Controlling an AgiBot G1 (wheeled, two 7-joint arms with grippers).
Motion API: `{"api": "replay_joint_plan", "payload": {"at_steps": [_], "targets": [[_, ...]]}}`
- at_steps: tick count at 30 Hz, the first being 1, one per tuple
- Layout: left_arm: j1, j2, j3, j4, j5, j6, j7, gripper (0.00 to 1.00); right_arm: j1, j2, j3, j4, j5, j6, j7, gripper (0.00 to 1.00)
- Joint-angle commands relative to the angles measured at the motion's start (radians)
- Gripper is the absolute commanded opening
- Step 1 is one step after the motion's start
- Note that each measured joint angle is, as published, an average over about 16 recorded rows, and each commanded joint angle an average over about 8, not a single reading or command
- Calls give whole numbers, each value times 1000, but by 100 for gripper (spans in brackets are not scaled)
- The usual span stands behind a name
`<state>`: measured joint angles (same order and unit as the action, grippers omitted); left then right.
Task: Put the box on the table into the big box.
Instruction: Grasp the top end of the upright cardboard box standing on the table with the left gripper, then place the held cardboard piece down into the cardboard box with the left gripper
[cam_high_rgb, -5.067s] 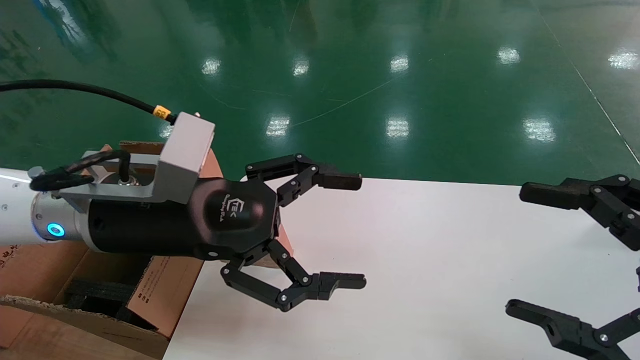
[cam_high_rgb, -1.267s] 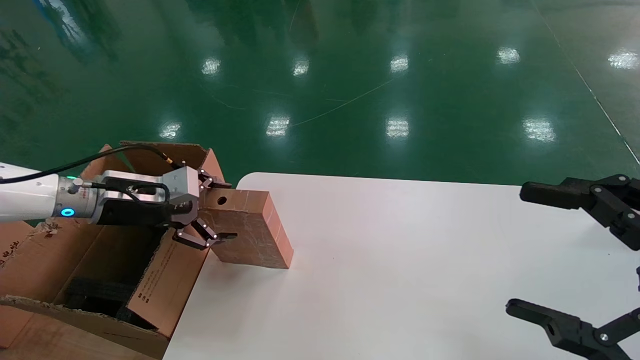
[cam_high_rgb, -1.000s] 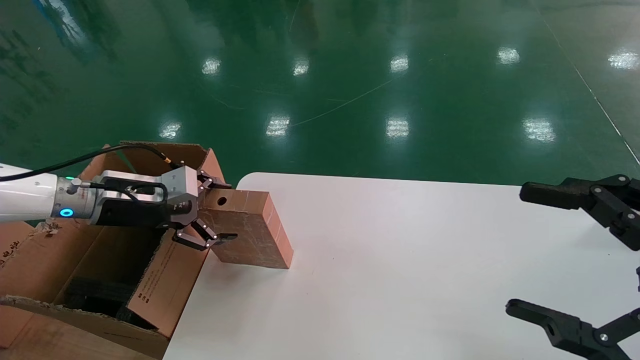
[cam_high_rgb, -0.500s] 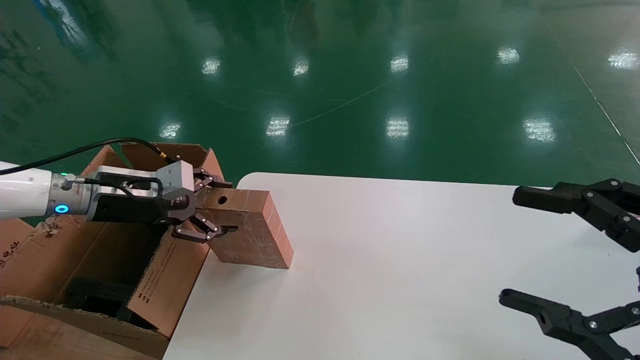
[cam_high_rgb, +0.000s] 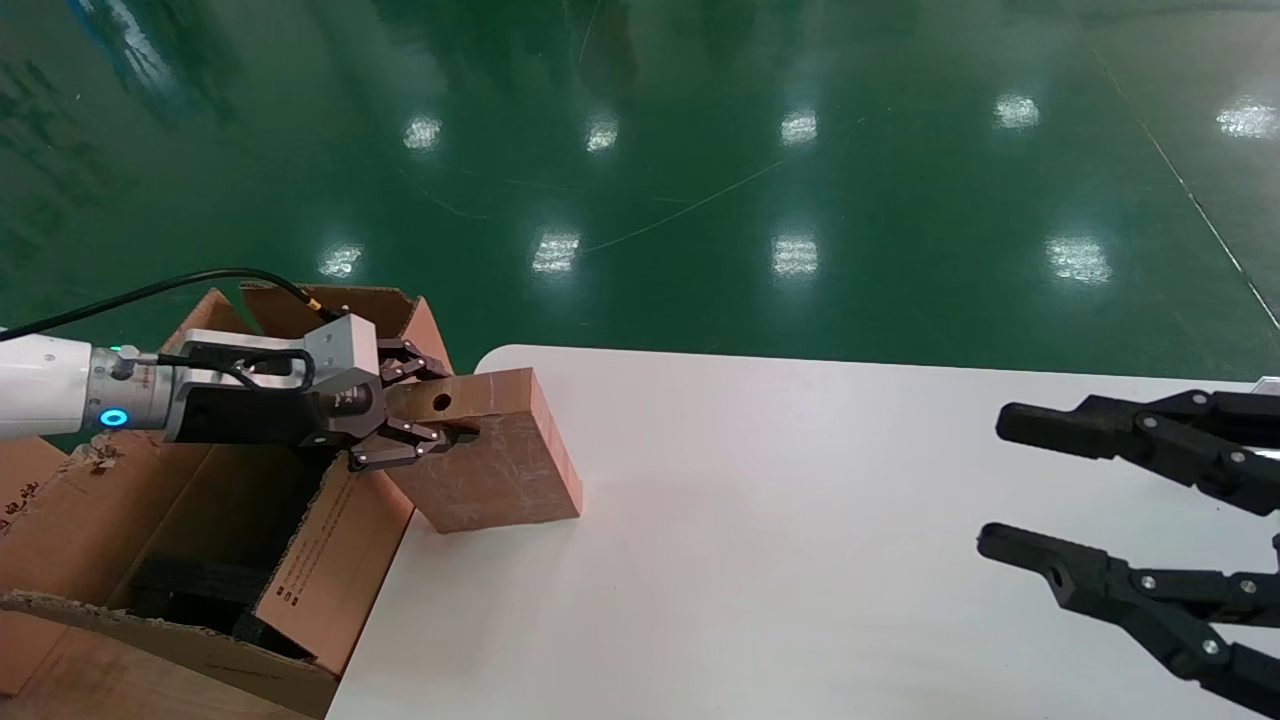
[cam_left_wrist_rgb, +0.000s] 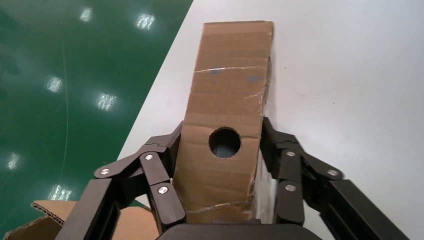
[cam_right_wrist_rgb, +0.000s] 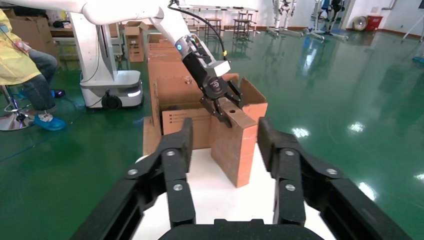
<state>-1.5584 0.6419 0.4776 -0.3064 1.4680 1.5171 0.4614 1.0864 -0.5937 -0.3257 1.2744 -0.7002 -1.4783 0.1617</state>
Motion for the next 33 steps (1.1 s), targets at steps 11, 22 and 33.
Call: {"api": "replay_joint_plan", "payload": {"at_steps": [11,22,33], "targets": [[-116,-17,-37,14,-112,72,-144,0,0,0,0,0,0,0,0,0],[-236,-139,-16,-9,-126,32,-364,0,0,0,-1,0,0,0,0,0],[-268,-312,2,13,-60,-31,-428,0,0,0,-1,0,1,0,0,0]]}}
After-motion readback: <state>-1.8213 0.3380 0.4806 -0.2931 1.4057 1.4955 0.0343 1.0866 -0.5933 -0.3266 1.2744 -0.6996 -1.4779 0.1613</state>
